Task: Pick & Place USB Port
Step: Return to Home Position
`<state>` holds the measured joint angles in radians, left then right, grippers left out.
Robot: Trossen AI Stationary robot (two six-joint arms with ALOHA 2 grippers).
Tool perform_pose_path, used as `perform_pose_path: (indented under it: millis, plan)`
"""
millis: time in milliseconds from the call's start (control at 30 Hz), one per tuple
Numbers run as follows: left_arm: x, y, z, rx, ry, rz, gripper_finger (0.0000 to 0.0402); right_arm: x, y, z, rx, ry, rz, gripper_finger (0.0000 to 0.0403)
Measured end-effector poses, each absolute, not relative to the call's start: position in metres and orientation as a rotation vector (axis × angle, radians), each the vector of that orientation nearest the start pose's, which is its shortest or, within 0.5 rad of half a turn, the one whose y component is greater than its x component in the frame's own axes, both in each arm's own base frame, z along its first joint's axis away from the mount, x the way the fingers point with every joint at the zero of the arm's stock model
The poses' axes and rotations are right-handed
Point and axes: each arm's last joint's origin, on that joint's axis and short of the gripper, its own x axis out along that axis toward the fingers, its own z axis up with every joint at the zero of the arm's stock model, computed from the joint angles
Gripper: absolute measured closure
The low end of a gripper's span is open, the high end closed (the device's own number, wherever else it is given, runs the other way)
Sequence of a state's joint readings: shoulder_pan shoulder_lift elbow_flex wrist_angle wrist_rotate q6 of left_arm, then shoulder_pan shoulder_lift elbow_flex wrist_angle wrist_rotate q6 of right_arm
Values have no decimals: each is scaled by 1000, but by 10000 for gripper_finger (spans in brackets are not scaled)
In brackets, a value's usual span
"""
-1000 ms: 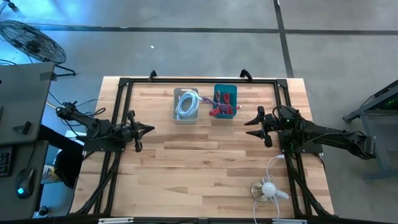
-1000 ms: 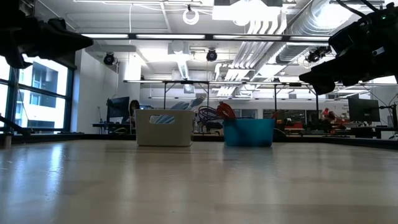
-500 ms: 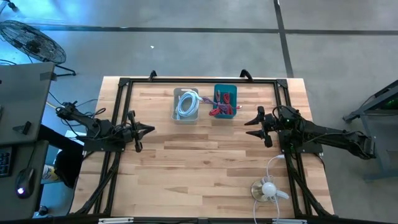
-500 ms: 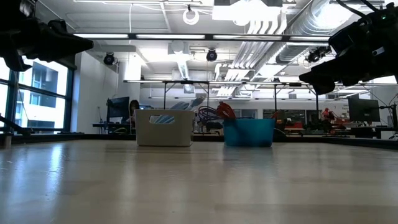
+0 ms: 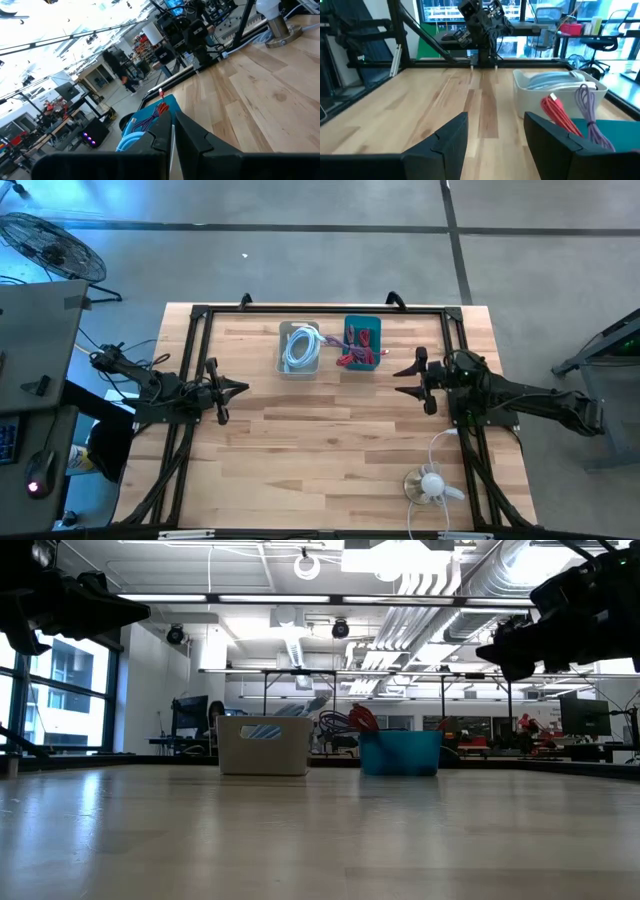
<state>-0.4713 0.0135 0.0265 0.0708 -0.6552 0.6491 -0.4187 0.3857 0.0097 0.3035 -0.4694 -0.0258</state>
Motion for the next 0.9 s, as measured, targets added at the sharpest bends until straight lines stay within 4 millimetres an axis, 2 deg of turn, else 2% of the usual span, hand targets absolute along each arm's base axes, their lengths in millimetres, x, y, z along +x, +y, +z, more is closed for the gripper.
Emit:
perform_pose_path:
  millis: [600, 733, 900]
  plan:
    - [89, -25, 178, 602, -10, 198, 383, 113, -37, 154, 61, 142, 2, 228]
    - [89, -25, 178, 603, -9, 198, 383, 113, -37, 154, 56, 147, 0, 266]
    - [89, -25, 178, 603, -9, 197, 383, 113, -37, 152, 37, 157, 2, 359]
